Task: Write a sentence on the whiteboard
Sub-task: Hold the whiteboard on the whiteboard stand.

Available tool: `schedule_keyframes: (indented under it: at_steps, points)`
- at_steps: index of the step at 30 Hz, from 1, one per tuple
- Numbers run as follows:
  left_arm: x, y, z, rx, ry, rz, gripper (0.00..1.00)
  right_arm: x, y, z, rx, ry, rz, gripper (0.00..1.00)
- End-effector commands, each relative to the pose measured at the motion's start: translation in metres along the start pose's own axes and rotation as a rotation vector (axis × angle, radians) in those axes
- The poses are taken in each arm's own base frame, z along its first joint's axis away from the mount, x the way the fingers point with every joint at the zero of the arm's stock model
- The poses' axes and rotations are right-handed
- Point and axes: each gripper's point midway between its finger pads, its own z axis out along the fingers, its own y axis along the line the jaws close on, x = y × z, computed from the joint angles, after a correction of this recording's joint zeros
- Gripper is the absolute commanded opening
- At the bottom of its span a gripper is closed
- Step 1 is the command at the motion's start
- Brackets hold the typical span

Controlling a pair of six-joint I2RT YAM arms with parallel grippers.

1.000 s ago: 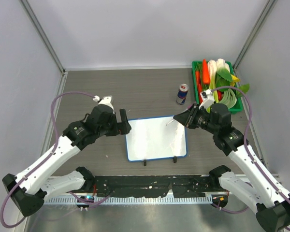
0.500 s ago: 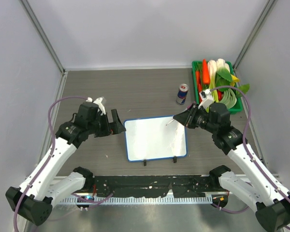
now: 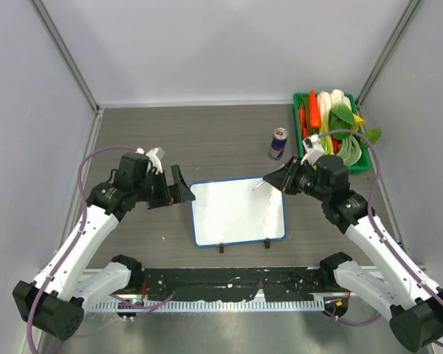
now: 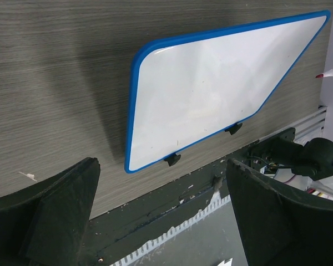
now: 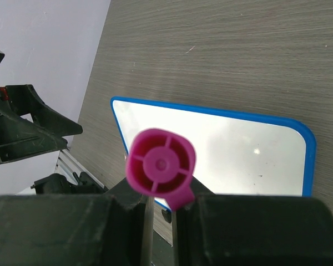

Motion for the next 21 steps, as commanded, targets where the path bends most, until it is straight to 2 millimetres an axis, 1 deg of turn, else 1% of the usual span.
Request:
schedule_keyframes:
  at_steps: [1,6,10,13,16,19,21]
  points:
    - [-0.008,-0.007,-0.001,0.033,-0.014,0.009,1.0,-0.02,0.015,0.001,-0.049,-0.055,-0.036,0.01]
    - [-0.011,-0.004,-0.006,0.016,-0.034,0.034,1.0,-0.022,0.015,0.003,-0.046,-0.057,-0.043,0.01]
    - [-0.007,0.0,-0.001,0.025,-0.02,0.026,1.0,-0.027,0.024,0.002,-0.082,-0.071,-0.055,0.02]
    - [-0.002,-0.003,0.006,0.092,0.002,-0.005,0.99,-0.029,0.027,0.001,-0.089,-0.072,-0.057,0.01]
    - [0.004,-0.005,0.013,0.151,0.01,-0.034,0.99,-0.026,0.029,0.001,-0.103,-0.063,-0.058,0.01]
    - [0.008,-0.012,0.016,0.233,0.017,-0.062,0.98,-0.026,0.031,-0.002,-0.109,-0.065,-0.058,0.01]
    - [0.013,-0.012,0.021,0.263,0.019,-0.09,0.98,-0.021,0.03,-0.001,-0.119,-0.058,-0.058,0.02]
